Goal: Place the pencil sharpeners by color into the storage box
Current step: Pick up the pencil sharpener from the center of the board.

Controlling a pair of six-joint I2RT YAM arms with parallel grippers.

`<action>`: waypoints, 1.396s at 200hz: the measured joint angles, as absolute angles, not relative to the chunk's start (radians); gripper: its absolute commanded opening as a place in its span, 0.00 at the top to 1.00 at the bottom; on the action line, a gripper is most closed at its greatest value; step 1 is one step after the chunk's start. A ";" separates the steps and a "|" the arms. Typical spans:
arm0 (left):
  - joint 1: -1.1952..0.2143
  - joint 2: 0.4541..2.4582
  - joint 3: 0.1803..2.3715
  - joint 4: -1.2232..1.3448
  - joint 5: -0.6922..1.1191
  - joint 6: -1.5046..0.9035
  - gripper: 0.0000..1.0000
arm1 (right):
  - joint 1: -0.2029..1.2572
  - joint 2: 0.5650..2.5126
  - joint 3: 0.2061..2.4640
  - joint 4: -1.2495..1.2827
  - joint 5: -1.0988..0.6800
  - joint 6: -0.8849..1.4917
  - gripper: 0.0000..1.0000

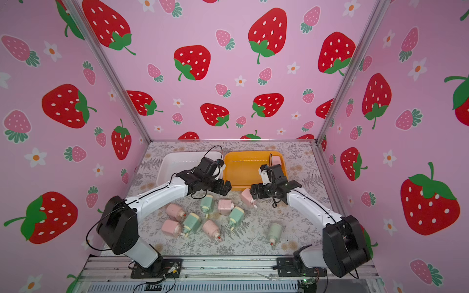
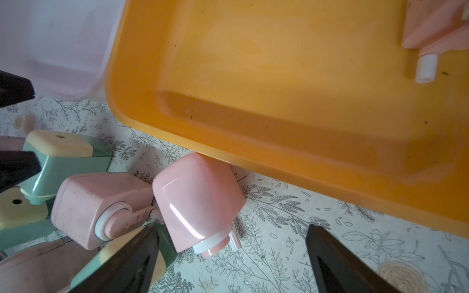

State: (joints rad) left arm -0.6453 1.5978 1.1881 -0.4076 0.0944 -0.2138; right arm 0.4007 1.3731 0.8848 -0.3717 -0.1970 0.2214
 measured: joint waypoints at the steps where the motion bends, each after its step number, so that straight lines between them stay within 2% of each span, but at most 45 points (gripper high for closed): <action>1: -0.646 1.596 1.186 -0.406 0.096 -0.212 0.00 | 0.401 1.374 0.885 -0.371 -0.198 0.221 0.06; 106: -0.703 1.398 0.937 -0.240 0.273 -0.028 0.00 | 0.478 1.475 0.878 -0.355 -0.241 0.153 0.10; 189: -0.703 1.357 0.905 -0.162 0.326 -0.015 0.00 | 0.544 1.480 0.882 -0.348 -0.130 0.104 0.16; 279: -0.703 1.357 0.901 -0.154 0.334 -0.019 0.00 | 0.545 1.545 0.890 -0.297 -0.126 -0.010 0.24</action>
